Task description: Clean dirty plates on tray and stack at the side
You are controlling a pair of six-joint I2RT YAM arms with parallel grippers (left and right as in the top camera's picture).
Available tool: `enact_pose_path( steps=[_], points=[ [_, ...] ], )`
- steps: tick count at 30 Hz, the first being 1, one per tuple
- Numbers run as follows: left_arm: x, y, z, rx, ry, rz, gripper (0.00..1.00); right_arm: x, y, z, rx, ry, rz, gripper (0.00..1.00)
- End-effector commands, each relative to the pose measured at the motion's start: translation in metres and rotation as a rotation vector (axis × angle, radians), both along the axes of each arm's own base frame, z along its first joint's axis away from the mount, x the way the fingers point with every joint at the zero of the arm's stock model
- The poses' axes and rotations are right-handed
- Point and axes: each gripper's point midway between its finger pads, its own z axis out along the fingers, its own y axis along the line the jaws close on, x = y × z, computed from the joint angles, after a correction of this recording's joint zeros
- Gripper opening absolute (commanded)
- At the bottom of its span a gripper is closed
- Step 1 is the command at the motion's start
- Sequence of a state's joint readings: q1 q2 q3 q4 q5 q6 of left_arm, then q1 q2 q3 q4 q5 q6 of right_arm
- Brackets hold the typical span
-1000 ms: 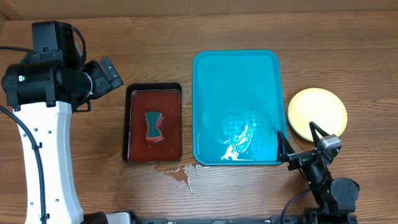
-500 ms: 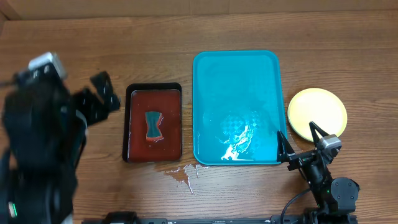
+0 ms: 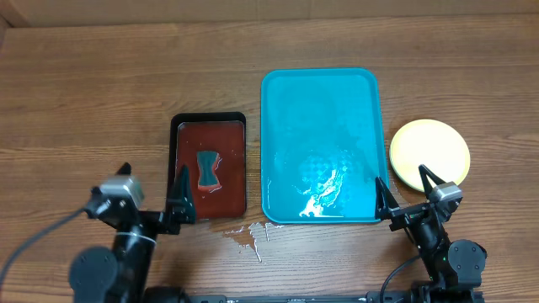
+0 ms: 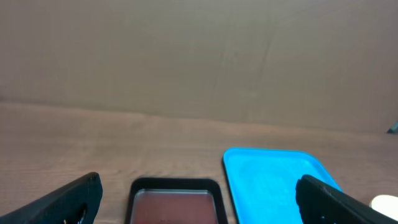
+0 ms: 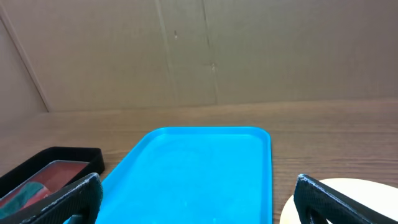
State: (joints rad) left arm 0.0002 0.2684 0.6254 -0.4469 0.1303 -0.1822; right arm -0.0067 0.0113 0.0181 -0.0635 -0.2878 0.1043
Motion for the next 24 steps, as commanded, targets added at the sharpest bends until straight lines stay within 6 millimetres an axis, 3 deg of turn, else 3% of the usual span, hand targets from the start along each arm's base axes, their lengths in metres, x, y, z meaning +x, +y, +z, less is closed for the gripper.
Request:
enact_pose_path(
  steps=[1, 14, 20, 24],
  points=[
    [-0.004, -0.009, -0.027, 0.021, -0.046, -0.056, 1.00, 0.001, -0.002, -0.001, -0.001, -0.005, -0.011, 1.00],
    [0.017, -0.012, -0.113, 0.018, -0.042, -0.074, 1.00, 0.001, -0.002, -0.001, -0.001, -0.005, -0.011, 1.00],
    [0.025, -0.013, -0.138, -0.014, -0.052, -0.077, 1.00, 0.001, -0.002, -0.001, -0.001, -0.005, -0.011, 1.00],
    [0.025, -0.013, -0.142, -0.015, -0.035, -0.078, 1.00, 0.001, -0.002, -0.001, -0.001, -0.005, -0.011, 1.00]
  ],
)
